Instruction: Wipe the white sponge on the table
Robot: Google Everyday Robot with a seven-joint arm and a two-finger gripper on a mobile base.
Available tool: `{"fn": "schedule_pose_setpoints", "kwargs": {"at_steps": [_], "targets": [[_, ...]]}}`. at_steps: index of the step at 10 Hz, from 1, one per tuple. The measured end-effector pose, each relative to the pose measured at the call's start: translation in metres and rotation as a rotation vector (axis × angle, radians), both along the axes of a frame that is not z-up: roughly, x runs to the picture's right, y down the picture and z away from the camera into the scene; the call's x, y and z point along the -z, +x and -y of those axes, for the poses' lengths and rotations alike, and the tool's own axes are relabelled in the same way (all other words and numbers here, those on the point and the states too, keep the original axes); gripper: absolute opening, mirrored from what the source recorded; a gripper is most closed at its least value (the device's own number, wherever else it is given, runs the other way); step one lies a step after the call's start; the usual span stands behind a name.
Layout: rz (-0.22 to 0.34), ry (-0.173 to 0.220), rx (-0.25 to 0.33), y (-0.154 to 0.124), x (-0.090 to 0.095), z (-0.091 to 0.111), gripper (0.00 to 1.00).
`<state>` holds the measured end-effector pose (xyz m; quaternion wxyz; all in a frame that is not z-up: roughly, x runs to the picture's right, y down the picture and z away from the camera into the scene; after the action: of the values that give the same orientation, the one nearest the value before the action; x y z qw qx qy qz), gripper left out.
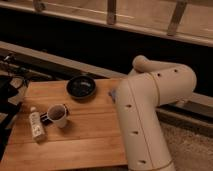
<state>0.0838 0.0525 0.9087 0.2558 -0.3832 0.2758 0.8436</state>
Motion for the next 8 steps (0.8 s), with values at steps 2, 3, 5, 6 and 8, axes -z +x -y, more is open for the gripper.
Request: {"fn": "schedule_pose_setpoints", "kwargs": {"at_steps": [2, 3, 5, 6, 8], "targets": [[0.099, 0.015, 0.016, -0.018, 0.014, -0.006, 0.0], [0.147, 0.015, 0.03, -0.03, 0.023, -0.013, 0.0], [0.234, 0.011, 0.055, -0.051, 0.034, -0.024, 0.0], [0.265, 0.015, 0.063, -0.058, 0.036, -0.026, 0.0], [0.365, 0.076, 0.08, -0.082, 0.038, -0.023, 0.0]]}}
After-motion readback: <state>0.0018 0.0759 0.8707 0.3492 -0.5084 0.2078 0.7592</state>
